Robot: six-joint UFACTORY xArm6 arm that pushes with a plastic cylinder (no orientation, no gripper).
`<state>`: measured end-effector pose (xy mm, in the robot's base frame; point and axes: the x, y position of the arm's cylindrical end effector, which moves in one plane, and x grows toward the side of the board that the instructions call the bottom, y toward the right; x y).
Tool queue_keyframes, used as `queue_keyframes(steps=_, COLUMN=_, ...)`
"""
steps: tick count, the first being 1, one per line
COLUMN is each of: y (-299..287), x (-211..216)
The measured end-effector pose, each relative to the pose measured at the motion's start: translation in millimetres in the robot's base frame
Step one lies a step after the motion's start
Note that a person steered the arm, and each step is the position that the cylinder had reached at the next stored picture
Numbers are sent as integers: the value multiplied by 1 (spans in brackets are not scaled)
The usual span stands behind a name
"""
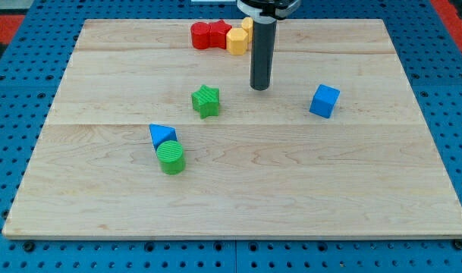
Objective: Push the green star towards the yellow hexagon
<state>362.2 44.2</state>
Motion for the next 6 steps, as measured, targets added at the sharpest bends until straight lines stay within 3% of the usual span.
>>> queue_keyframes(steps=2, y=32, x=54)
queue_keyframes(steps=3, y=-22, x=97)
queue_keyframes(steps=4, y=-109, x=75)
queue_keyframes(steps=6, y=-72, x=42)
